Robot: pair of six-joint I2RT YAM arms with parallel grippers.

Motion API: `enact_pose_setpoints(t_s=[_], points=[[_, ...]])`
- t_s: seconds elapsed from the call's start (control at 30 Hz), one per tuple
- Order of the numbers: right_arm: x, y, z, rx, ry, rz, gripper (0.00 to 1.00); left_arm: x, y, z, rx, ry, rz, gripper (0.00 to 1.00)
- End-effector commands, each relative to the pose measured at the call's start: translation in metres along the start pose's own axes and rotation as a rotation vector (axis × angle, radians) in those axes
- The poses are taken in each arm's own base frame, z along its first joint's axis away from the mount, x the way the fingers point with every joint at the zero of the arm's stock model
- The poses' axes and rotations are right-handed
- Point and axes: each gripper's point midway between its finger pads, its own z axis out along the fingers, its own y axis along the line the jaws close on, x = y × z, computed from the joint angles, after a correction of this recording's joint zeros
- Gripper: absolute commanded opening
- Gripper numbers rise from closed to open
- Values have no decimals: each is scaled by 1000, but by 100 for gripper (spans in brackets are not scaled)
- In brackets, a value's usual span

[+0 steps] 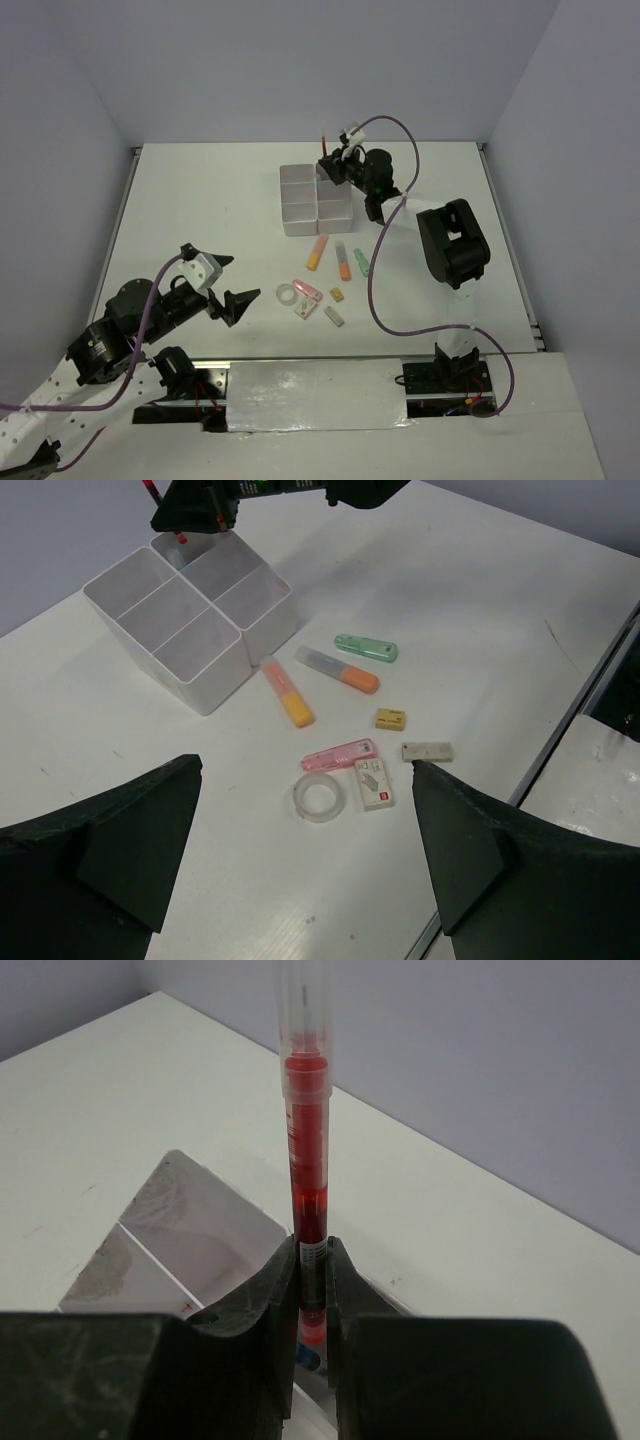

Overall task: Sort the stationery into containers
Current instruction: Place the pen in the storage box.

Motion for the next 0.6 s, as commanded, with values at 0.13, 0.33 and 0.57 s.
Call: enact_pose_setpoints(t_s=[0.13, 0.33, 0.57], points=[[-28, 1, -1, -20, -111, -33, 21, -14, -3, 3, 30, -53, 15, 99], [-25, 2, 2, -31, -93, -27, 30, -15, -4, 3, 36, -56, 18, 99], [-25, -1, 0, -27, -97, 5, 41, -16, -4, 1, 34, -64, 18, 99]])
